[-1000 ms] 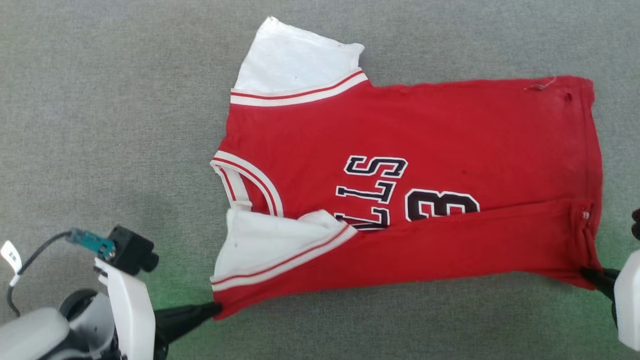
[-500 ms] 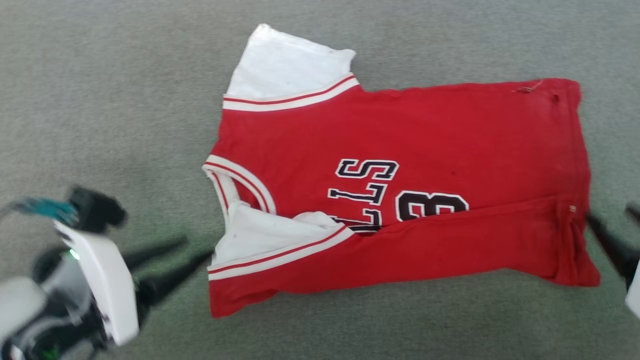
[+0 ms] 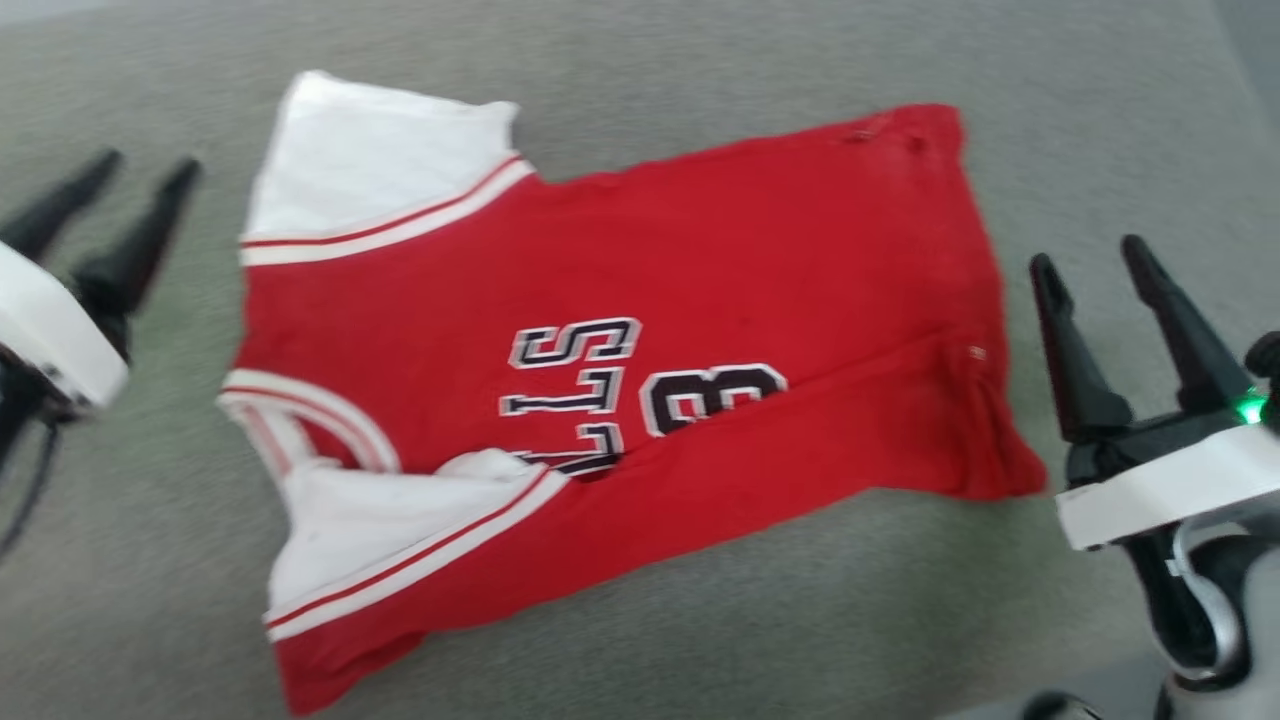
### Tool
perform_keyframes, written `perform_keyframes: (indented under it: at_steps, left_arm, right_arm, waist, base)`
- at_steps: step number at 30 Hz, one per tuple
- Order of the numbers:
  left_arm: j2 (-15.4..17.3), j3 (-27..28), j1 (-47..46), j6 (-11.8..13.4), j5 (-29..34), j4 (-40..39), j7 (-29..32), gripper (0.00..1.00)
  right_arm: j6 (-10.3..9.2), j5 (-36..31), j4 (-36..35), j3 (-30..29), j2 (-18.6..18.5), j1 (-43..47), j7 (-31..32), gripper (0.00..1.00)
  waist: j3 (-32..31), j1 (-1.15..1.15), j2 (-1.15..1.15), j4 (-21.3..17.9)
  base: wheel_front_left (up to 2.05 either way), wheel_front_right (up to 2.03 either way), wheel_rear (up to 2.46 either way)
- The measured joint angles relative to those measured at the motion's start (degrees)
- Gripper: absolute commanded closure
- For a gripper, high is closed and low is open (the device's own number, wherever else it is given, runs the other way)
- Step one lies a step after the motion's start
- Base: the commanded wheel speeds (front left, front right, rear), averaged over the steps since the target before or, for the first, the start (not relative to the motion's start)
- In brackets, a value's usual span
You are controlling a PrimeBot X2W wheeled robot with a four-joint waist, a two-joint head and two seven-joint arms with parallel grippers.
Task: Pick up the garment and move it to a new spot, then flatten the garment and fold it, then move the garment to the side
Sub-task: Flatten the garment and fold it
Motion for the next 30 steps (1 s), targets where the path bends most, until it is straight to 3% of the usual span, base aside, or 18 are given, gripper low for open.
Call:
perform_keyframes:
  at_steps: [5,9,10,14,18,19,20,21,22,25,30]
  left_arm:
    - [-2.24,-1.04,-7.37,-1.86,2.69,9.37,6.99,0.0]
    - [-4.93,-3.19,-14.41,-3.37,4.05,16.07,16.42,0.0]
    - [-6.13,-4.49,-17.95,-3.86,4.61,19.69,21.62,0.0]
    - [-8.11,-8.21,-23.47,-4.55,9.1,26.06,29.92,0.0]
    - [-10.57,-9.2,-26.64,-4.98,9.11,31.34,35.18,0.0]
    - [-10.88,-9.4,-27.15,-5.33,9.11,32.19,36.08,0.13]
    - [-11.11,-9.57,-27.73,-5.61,8.95,32.67,36.82,0.37]
    - [-11.37,-9.48,-28.21,-5.81,8.48,33.36,37.54,0.79]
    - [-11.7,-9.53,-28.58,-5.9,8.23,33.74,38.08,1.0]
    - [-12.95,-9.67,-29.4,-6.39,6.9,34.03,38.76,1.0]
    - [-14.72,-10.56,-31.0,-6.56,7.03,33.93,37.64,1.0]
  right_arm:
    - [0.0,0.04,4.19,1.45,1.48,-0.65,-4.58,0.0]
    - [0.0,0.67,6.24,2.27,1.83,-0.95,-5.99,0.0]
    - [0.0,0.93,7.04,2.85,1.93,-1.48,-6.32,0.0]
    - [0.0,1.35,7.78,4.87,1.9,-1.73,-6.32,0.0]
    - [0.0,1.69,8.04,6.13,1.6,-2.34,-6.23,0.0]
    - [0.0,1.68,8.05,6.12,1.52,-2.6,-6.17,0.0]
    - [0.0,1.69,8.04,6.02,1.45,-2.97,-6.12,0.0]
    - [0.0,1.7,8.03,6.17,1.35,-3.53,-5.97,0.0]
    - [0.0,1.71,8.02,6.64,0.99,-4.27,-5.54,0.0]
    - [0.0,2.26,8.79,7.43,0.25,-7.64,-3.12,0.0]
    - [0.01,3.16,13.07,9.66,-2.91,-16.36,9.2,0.0]
  waist:
    - [1.13,0.0,0.0,-4.92]
    - [2.55,0.0,0.0,-7.92]
    - [3.48,0.0,0.0,-8.97]
    - [5.26,0.0,0.0,-10.43]
    - [6.45,0.0,0.0,-11.19]
    - [6.64,0.0,0.0,-11.25]
    - [6.79,0.0,0.0,-11.25]
    - [6.91,0.0,0.0,-11.22]
    - [7.05,0.0,0.0,-11.16]
    - [7.37,0.0,0.0,-10.66]
    - [8.13,0.0,0.0,-9.06]
  base:
    - [0.0,0.0,0.0]
    - [0.0,0.0,0.0]
    - [0.0,0.0,0.0]
    - [0.0,0.0,0.0]
    - [0.0,0.0,0.0]
    - [0.0,0.0,0.0]
    - [0.0,0.0,0.0]
    - [0.0,0.0,0.0]
    - [0.0,0.0,0.0]
    - [0.0,0.0,0.0]
    - [0.0,0.0,0.0]
